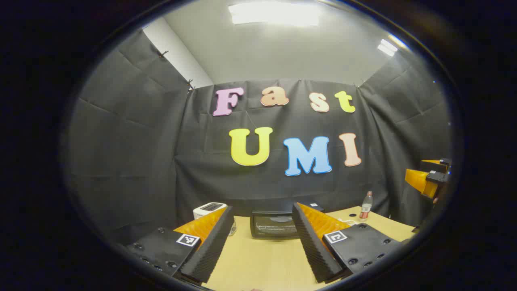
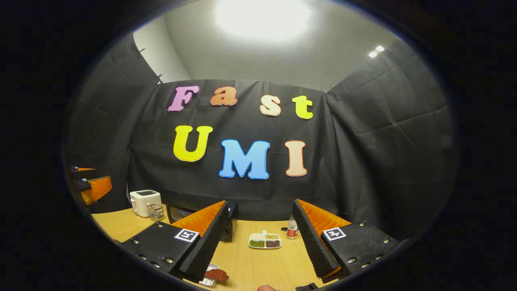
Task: Open the electric oven with the left hand, put the food in, and close the electric oven.
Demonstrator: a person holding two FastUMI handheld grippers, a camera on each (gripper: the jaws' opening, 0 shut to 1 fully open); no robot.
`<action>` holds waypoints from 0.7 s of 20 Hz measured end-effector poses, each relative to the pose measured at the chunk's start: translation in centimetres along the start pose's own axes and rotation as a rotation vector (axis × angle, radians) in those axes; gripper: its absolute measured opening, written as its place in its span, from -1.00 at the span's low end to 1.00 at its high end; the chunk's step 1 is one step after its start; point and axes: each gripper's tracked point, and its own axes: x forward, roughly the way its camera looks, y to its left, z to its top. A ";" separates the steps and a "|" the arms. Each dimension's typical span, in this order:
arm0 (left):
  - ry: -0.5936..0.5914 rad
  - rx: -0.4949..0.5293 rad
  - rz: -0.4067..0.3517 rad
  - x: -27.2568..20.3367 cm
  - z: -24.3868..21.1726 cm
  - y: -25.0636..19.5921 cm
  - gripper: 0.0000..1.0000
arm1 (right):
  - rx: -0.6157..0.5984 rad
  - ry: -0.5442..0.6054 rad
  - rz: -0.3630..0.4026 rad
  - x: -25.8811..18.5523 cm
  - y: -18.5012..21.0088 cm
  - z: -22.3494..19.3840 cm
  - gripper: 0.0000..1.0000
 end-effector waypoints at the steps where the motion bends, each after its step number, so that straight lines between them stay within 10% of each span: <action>1: -0.003 -0.001 0.001 -0.1 0.2 -0.2 1.00 | -0.002 -0.002 0.002 -0.1 -0.1 0.0 0.92; 14: -0.016 -0.009 0.048 0.6 0.1 -3.6 0.92 | 0.047 0.007 0.055 0.8 -3.1 -2.0 0.92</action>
